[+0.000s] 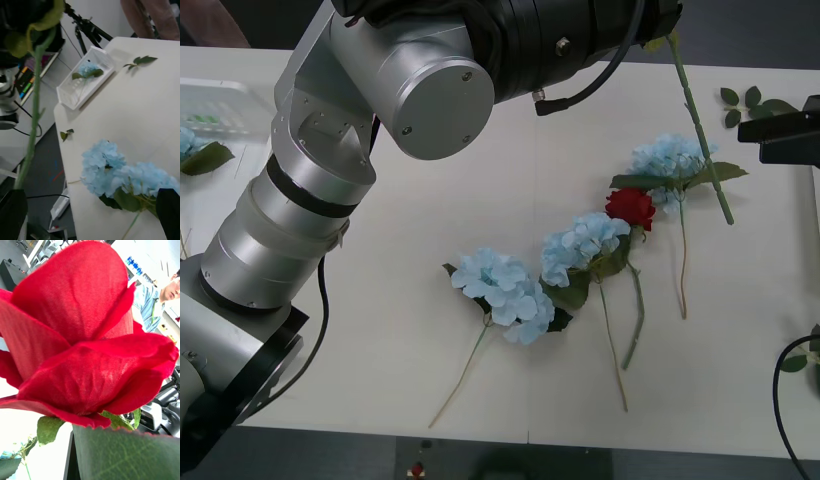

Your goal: Put the red flowers into the right box and the blue flowers into the left box

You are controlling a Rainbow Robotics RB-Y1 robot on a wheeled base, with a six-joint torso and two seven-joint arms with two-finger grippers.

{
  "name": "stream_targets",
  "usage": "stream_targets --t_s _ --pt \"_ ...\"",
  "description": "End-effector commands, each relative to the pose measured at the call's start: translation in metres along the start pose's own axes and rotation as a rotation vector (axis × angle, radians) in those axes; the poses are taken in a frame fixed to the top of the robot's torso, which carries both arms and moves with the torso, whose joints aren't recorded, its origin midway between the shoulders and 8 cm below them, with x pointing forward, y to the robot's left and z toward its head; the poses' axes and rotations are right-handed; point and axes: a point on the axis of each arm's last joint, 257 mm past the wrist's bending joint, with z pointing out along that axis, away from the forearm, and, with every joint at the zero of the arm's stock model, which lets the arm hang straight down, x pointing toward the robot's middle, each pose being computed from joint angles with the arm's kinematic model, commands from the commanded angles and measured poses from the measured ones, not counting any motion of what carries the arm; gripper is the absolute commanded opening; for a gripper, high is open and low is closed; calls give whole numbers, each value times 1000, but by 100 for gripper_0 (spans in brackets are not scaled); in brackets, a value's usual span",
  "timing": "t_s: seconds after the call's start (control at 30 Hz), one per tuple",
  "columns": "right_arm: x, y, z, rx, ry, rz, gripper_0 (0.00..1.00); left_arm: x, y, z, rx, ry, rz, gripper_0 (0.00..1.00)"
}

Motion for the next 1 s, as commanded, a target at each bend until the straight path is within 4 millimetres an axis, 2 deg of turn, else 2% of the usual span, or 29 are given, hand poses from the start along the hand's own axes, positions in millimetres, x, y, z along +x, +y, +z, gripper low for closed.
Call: stream_targets --t_s 0.03,0.17,0.27,0.73,0.77,0.8,0.83,0.87,0.9,1.0 --pt "-11 28 3 -89 -9 89 100 -10 -23 -1 40 -17 29 0" --pt "-14 52 14 -203 -1 139 100 -10 -23 -1 40 -17 29 0" --pt "-21 60 22 -246 -16 157 100 -10 -23 -1 40 -17 29 0" --pt "-53 63 63 -290 -76 152 100 -10 -23 -1 40 -17 29 0" --pt "-54 63 64 -290 -79 154 98 -10 -23 -1 40 -17 29 0" --pt "-56 62 66 -289 -84 156 71 -10 -23 -1 40 -17 29 0" --pt "-57 62 68 -292 -88 160 20 -10 -23 -1 40 -17 29 0" --pt "-58 62 69 -291 -89 159 5 -10 -23 -1 40 -17 29 0" --pt "-58 61 71 -289 -88 163 0 -10 -23 -1 40 -17 29 0" --pt "-58 61 73 -290 -89 166 0 -10 -23 -1 40 -17 29 0"
